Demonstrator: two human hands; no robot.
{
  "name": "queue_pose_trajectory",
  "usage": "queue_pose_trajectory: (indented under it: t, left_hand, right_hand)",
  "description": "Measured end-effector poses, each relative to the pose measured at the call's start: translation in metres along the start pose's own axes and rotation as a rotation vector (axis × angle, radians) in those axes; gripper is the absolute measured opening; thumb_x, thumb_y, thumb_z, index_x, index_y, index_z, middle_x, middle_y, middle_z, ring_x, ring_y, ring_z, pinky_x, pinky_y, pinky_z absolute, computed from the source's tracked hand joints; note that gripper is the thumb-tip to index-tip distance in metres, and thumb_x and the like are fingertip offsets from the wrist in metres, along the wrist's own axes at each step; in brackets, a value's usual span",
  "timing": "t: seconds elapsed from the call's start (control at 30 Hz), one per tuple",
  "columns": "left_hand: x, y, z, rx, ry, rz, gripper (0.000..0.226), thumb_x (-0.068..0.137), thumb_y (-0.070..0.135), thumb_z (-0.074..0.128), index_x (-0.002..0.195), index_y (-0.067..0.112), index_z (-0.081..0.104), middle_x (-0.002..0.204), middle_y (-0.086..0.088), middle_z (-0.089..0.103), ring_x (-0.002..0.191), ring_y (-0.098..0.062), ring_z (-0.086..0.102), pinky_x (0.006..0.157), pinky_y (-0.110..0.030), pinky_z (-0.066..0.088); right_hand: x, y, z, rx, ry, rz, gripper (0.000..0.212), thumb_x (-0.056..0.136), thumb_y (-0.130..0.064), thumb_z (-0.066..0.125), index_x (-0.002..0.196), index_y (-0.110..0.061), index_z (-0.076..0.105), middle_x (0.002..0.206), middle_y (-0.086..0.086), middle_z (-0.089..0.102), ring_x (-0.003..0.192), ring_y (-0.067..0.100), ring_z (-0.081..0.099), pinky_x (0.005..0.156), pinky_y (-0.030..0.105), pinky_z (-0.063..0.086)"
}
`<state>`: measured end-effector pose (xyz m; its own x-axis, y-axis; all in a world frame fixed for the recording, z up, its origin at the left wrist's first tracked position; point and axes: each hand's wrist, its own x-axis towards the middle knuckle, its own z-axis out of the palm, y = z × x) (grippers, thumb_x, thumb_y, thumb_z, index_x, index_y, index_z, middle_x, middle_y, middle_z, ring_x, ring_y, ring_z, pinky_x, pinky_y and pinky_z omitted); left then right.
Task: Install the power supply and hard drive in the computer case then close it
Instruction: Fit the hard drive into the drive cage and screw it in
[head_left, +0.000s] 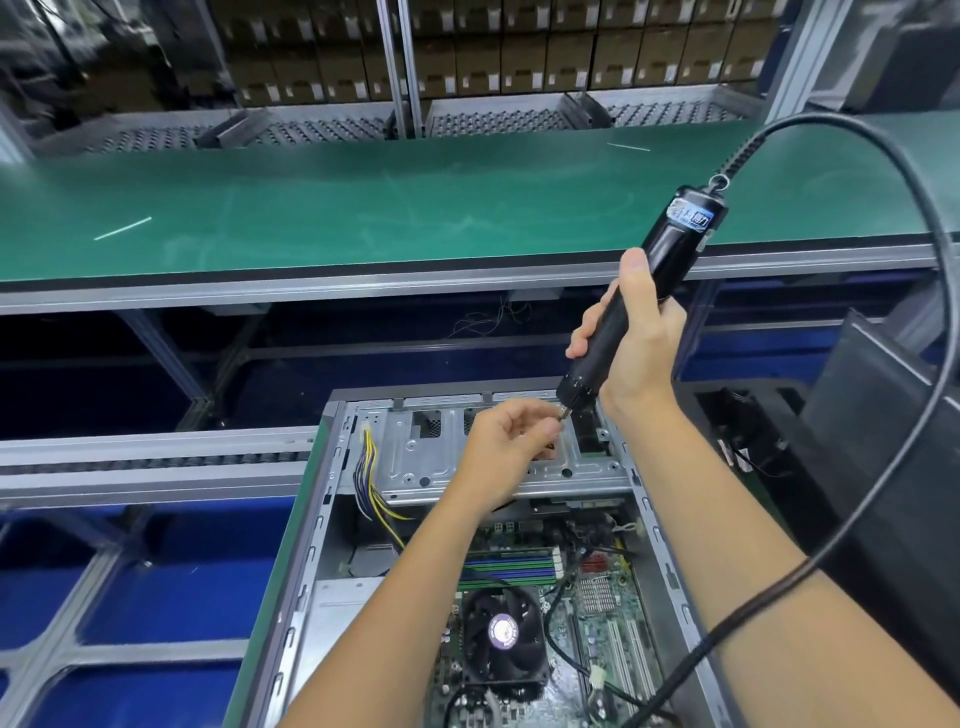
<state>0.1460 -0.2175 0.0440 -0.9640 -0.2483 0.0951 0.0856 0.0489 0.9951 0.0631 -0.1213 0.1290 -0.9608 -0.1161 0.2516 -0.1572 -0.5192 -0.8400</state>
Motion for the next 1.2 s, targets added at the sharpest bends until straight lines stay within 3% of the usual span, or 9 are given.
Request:
queue_pose_trajectory:
  t: [0.1,0.23,0.27,0.43,0.5,0.6,0.67,1.03,1.2]
  left_hand:
    - [-0.011,0.005,-0.013,0.123,0.053,-0.026,0.031,0.093,0.028,0.059,0.072,0.006,0.062,0.062,-0.003,0.063,0.054,-0.014,0.059,0.050,-0.025,0.049]
    - [-0.032,-0.002,-0.017,0.350,-0.707,-0.569,0.057,0.086,0.056,0.056,0.088,0.000,0.069,0.081,-0.014,0.072,0.066,-0.018,0.069,0.057,-0.022,0.056]
    - [-0.036,-0.010,-0.013,0.404,-0.792,-0.684,0.061,0.084,0.056,0.058,0.095,-0.003,0.068,0.087,-0.013,0.072,0.069,-0.017,0.069,0.060,-0.020,0.057]
    - [-0.038,-0.040,-0.009,0.233,-0.267,-0.903,0.054,0.075,0.050,0.073,0.100,0.004,0.063,0.072,0.001,0.055,0.057,-0.009,0.047,0.053,-0.017,0.042]
    - [-0.036,-0.045,-0.010,-0.118,-0.109,-0.887,0.038,0.072,0.033,0.079,0.096,0.006,0.067,0.079,0.002,0.062,0.068,-0.010,0.050,0.063,-0.019,0.045]
    - [-0.038,-0.044,0.005,-0.581,-0.049,-0.764,0.024,0.076,0.005,0.072,0.099,0.000,0.068,0.102,-0.007,0.072,0.101,-0.016,0.062,0.100,-0.026,0.040]
    - [-0.039,-0.044,0.016,-0.663,-0.011,-0.730,0.025,0.079,-0.005,0.065,0.105,-0.006,0.065,0.110,-0.014,0.069,0.109,-0.021,0.062,0.106,-0.029,0.038]
    - [-0.030,-0.058,0.027,-0.808,0.090,-0.678,0.037,0.060,-0.009,0.067,0.097,-0.010,0.064,0.097,-0.019,0.067,0.094,-0.027,0.063,0.099,-0.033,0.046]
    - [-0.029,-0.058,0.025,-0.755,0.126,-0.710,0.019,0.074,-0.015,0.060,0.065,-0.001,0.070,0.073,-0.011,0.066,0.074,-0.019,0.064,0.080,-0.025,0.050]
  right_hand:
    - [0.001,-0.002,-0.003,-0.012,-0.005,-0.019,0.047,0.078,-0.052,0.067,0.071,-0.010,0.048,0.054,0.008,0.048,0.041,0.024,0.044,0.045,0.029,0.042]
    - [0.002,-0.005,-0.005,-0.055,-0.015,-0.056,0.044,0.081,-0.050,0.067,0.073,-0.009,0.050,0.052,0.006,0.050,0.040,0.023,0.046,0.045,0.028,0.043]
    - [0.002,-0.005,-0.006,-0.065,-0.022,-0.063,0.043,0.082,-0.049,0.066,0.074,-0.010,0.050,0.051,0.005,0.050,0.039,0.022,0.047,0.045,0.028,0.043]
    - [-0.003,-0.004,-0.006,-0.093,-0.044,-0.087,0.038,0.083,-0.047,0.065,0.077,-0.012,0.053,0.051,0.005,0.051,0.039,0.023,0.047,0.045,0.028,0.044]
    - [-0.004,-0.003,-0.007,-0.093,-0.038,-0.091,0.036,0.083,-0.046,0.065,0.075,-0.013,0.054,0.051,0.005,0.051,0.039,0.024,0.047,0.045,0.028,0.044]
    - [-0.007,0.000,-0.008,-0.091,-0.028,-0.088,0.036,0.083,-0.045,0.065,0.072,-0.013,0.053,0.050,0.005,0.051,0.039,0.023,0.047,0.045,0.029,0.044]
    - [-0.009,0.003,-0.008,-0.096,-0.027,-0.087,0.037,0.084,-0.046,0.065,0.071,-0.013,0.052,0.050,0.004,0.051,0.039,0.023,0.047,0.045,0.031,0.044]
    - [-0.009,0.022,-0.001,-0.131,-0.058,-0.102,0.029,0.084,-0.046,0.065,0.074,-0.021,0.054,0.051,0.004,0.051,0.041,0.023,0.047,0.047,0.034,0.045]
    - [-0.003,0.032,0.010,-0.140,-0.075,-0.096,0.031,0.083,-0.045,0.064,0.073,-0.019,0.052,0.051,0.004,0.050,0.041,0.023,0.046,0.047,0.035,0.044]
